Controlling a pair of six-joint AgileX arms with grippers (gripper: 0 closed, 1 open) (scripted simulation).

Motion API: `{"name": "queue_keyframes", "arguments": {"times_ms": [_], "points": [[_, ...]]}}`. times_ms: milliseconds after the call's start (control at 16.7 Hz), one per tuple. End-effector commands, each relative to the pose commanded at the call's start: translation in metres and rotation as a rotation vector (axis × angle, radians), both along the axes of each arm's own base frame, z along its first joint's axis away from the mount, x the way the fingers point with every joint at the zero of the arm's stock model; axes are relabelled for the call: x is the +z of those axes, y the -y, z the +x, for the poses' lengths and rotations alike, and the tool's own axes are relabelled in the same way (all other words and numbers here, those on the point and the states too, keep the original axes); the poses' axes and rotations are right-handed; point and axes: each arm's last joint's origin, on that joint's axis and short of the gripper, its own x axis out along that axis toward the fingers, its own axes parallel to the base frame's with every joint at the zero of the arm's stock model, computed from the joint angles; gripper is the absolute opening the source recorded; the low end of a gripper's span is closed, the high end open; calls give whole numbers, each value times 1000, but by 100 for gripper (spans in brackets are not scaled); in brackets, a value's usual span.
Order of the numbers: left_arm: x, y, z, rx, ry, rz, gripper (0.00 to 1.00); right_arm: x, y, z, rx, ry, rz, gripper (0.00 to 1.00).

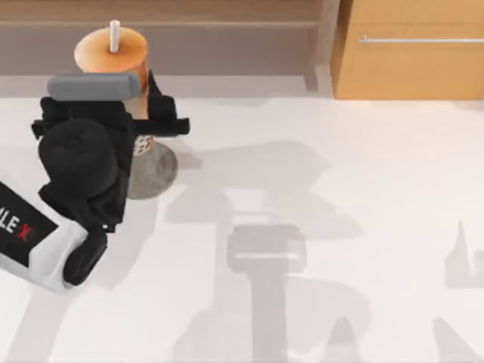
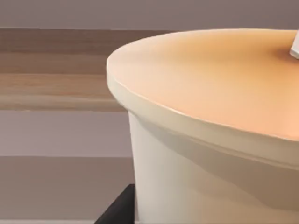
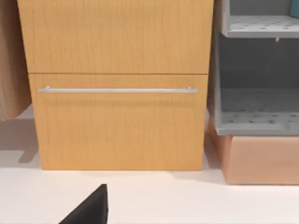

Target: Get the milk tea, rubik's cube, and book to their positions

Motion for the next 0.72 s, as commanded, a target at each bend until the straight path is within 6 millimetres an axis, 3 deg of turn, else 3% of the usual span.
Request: {"name": "queue_keyframes", "arguments": {"times_ms": [180, 720], "points": [[-1, -1, 1, 2, 4, -1, 0, 0, 0, 0, 0, 0, 0, 100], [-30, 0, 0, 0, 0, 0, 0, 0, 0, 0, 0, 0, 0, 100]]}}
